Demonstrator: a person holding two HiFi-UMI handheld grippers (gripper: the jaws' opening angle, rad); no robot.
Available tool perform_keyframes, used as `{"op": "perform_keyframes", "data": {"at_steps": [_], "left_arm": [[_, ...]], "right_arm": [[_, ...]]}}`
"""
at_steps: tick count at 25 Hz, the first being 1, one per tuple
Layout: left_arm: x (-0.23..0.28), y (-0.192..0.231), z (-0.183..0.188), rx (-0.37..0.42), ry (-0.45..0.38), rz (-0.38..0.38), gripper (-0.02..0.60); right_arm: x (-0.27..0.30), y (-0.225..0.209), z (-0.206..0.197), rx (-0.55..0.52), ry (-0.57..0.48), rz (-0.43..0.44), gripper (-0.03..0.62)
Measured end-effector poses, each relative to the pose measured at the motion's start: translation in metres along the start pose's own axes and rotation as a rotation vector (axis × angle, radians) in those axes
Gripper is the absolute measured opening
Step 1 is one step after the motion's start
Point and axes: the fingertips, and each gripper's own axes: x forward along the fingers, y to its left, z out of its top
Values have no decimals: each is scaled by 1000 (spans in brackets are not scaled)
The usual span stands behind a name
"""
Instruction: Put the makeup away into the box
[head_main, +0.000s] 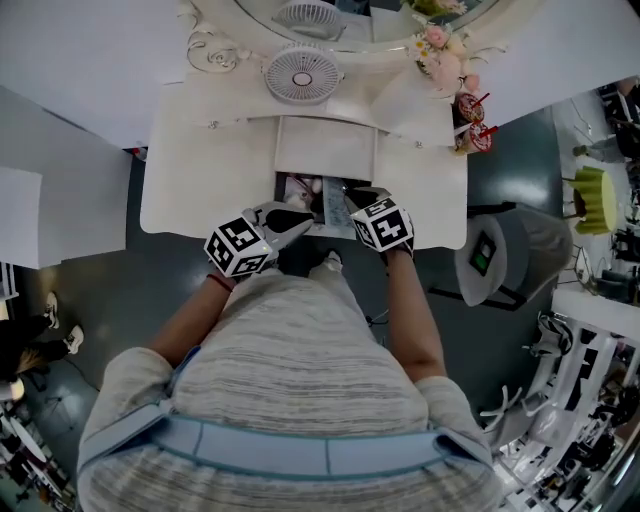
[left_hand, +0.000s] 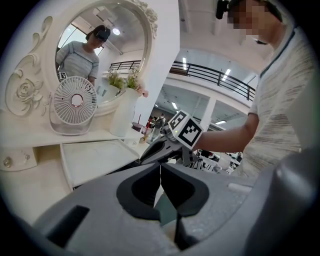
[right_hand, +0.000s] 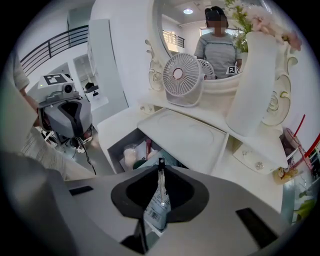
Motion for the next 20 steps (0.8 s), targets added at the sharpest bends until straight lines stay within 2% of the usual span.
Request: {"op": "perform_keyframes", "data": {"at_steps": [8, 10, 15, 20], "left_arm": [[1, -1, 6, 12, 4, 2, 14], [2, 0, 7, 15, 4, 3, 14], [7, 1, 9, 18, 3, -1, 14], [10, 3, 16, 25, -3, -3, 14]], "right_arm": [[-1, -2, 0, -45, -35, -21, 55], [-4, -4, -2, -35, -43, -29, 75], [-20, -7, -1, 3, -98, -54, 78], [-40, -3, 18, 52, -205, -53, 78]]}}
